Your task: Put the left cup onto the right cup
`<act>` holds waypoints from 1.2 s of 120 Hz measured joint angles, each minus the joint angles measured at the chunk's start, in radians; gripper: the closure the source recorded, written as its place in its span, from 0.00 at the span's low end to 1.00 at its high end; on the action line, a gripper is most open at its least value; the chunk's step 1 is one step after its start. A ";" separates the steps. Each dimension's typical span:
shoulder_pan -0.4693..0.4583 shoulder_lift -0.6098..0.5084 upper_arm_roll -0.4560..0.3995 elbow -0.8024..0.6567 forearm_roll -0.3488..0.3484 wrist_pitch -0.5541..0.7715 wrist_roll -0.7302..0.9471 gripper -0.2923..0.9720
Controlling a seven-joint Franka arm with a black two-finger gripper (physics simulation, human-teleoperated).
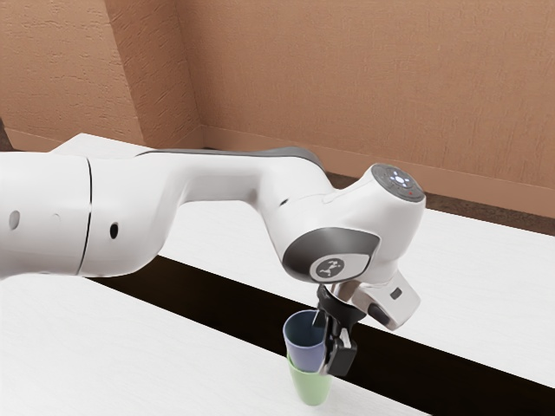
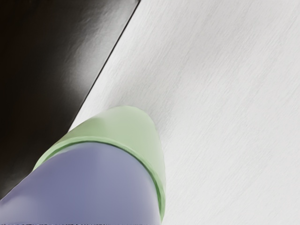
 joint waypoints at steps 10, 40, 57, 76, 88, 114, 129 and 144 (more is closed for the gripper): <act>0.001 -0.003 0.001 0.000 0.000 0.001 0.001 0.25; 0.003 -0.032 0.002 0.000 0.000 0.001 0.005 0.24; 0.009 -0.067 0.003 -0.001 0.001 -0.001 0.008 0.23; 0.029 -0.109 0.005 -0.004 0.001 -0.007 0.018 0.23; 0.060 -0.138 0.007 -0.002 0.005 -0.017 0.034 0.23; 0.113 -0.194 0.014 0.005 0.020 -0.060 0.080 0.23; 0.129 -0.218 0.030 0.009 0.039 -0.082 0.104 0.23; 0.156 -0.227 0.040 0.034 0.057 -0.102 0.132 0.23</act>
